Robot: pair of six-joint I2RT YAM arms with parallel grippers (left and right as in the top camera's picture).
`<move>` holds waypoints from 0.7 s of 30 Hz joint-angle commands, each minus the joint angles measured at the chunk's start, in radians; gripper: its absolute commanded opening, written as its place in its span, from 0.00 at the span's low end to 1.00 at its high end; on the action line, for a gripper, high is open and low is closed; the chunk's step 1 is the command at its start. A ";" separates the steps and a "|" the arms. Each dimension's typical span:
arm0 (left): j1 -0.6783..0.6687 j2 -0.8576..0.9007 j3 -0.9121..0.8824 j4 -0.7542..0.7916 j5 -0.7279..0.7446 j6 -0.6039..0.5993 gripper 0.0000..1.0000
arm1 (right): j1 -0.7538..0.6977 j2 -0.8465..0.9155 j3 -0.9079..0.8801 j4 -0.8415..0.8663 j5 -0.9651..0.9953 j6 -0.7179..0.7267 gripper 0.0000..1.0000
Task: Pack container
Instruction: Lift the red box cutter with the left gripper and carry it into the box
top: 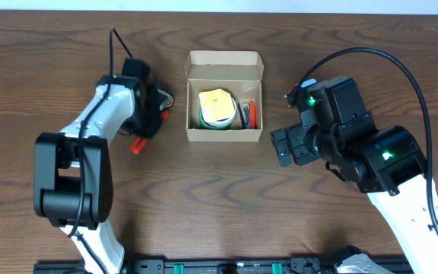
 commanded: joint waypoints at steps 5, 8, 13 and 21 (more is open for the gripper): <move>-0.025 -0.198 0.137 -0.097 0.145 0.183 0.06 | -0.007 -0.010 -0.001 -0.002 0.000 -0.013 0.99; -0.059 -0.261 0.139 -0.100 0.268 0.311 0.06 | -0.007 -0.010 -0.001 -0.001 0.000 -0.013 0.99; -0.154 -0.304 0.139 -0.082 0.400 0.462 0.06 | -0.007 -0.010 -0.001 -0.001 0.000 -0.013 0.99; -0.369 -0.256 0.139 0.009 0.353 0.659 0.06 | -0.007 -0.010 -0.001 -0.001 0.000 -0.013 0.99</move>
